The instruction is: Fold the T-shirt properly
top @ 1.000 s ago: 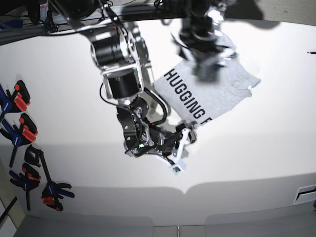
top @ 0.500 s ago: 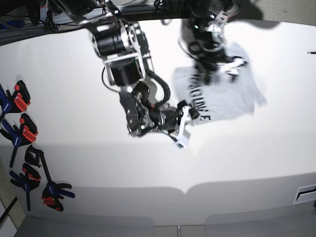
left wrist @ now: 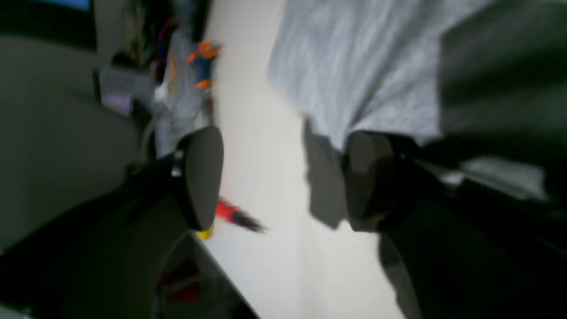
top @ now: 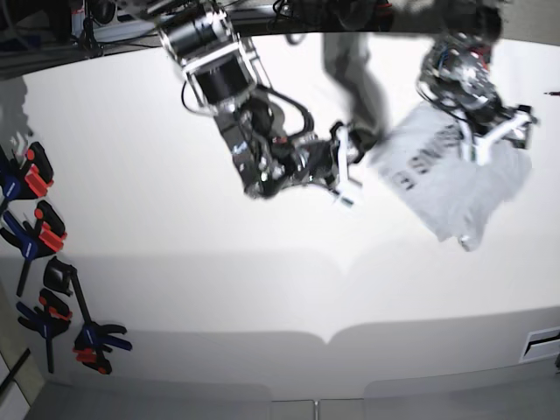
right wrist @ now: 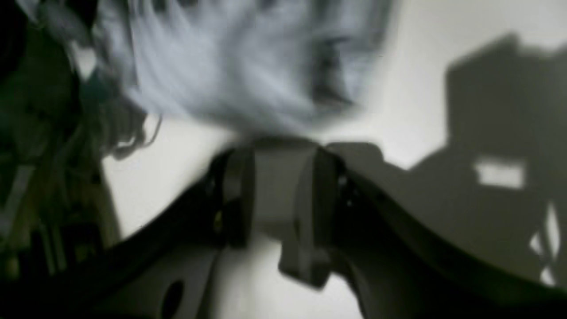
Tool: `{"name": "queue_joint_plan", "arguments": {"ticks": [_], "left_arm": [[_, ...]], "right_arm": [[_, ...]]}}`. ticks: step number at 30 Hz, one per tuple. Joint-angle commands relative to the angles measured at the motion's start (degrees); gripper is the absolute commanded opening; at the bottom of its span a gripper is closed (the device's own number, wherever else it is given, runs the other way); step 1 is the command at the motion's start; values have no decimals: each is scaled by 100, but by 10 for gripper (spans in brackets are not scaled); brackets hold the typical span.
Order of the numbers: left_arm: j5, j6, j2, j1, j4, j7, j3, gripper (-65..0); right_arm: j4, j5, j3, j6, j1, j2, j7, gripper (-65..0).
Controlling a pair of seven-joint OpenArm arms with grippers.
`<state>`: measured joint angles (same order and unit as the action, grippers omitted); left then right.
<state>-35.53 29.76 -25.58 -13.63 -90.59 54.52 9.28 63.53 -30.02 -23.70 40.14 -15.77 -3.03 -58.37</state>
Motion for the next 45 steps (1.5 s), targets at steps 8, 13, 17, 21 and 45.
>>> {"name": "queue_joint_plan", "arguments": {"ticks": [8, 13, 17, 21, 45], "left_arm": [[111, 107, -640, 210, -101, 223, -153, -261], [332, 114, -699, 243, -680, 374, -155, -261], [1473, 308, -686, 466, -1001, -789, -184, -261], [2647, 31, -472, 944, -721, -1379, -184, -261], [3805, -1888, 1451, 1810, 1720, -1895, -164, -261]], "right_arm": [[1043, 323, 680, -14, 98, -13, -133, -428], [1585, 321, 1451, -14, 98, -13, -431, -428], [1934, 284, 1827, -14, 101, -13, -557, -428], [2048, 188, 1982, -14, 103, -11, -710, -428], [2339, 439, 2168, -14, 55, 387, -686, -428]]}}
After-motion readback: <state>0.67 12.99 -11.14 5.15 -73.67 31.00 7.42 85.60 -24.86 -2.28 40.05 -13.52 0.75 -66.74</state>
